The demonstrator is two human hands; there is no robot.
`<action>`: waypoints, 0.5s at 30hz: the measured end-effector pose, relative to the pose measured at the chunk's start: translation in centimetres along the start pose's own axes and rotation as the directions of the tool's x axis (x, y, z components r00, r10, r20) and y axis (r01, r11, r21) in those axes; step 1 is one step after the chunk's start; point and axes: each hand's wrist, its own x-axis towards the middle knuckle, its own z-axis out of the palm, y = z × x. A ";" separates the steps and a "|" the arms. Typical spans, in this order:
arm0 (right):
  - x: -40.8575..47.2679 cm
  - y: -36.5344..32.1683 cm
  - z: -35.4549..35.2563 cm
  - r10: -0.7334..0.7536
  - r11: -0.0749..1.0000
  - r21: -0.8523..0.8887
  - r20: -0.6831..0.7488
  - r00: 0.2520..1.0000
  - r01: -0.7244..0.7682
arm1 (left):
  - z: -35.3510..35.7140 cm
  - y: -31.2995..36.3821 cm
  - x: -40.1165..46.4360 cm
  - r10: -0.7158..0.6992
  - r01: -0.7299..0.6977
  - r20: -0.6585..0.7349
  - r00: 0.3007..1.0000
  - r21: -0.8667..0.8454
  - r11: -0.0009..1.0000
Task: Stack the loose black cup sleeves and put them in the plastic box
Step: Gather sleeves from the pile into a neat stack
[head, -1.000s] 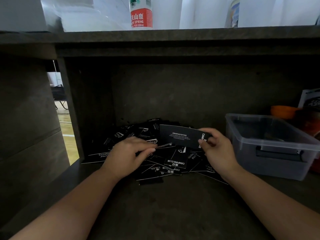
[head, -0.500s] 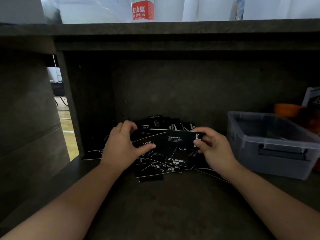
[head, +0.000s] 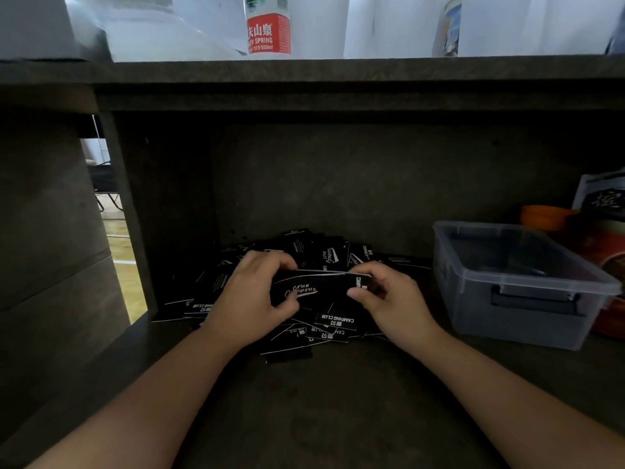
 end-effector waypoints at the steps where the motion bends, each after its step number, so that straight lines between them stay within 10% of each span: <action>1: -0.1 -0.2 0.0 -0.011 1.000 -0.019 0.002 1.000 0.011 | 0.0 0.1 -0.1 0.042 -0.042 -0.012 0.999 -0.013 0.999; 7: -0.2 -0.6 0.1 -0.143 0.986 -0.087 -0.023 0.989 0.141 | 0.3 1.3 -0.2 0.051 -0.036 -0.180 0.982 0.088 0.995; 15: 0.0 0.7 0.1 -0.049 0.987 -0.148 0.057 0.997 0.057 | 1.0 1.2 -0.8 -0.077 0.109 0.186 0.980 -0.169 0.979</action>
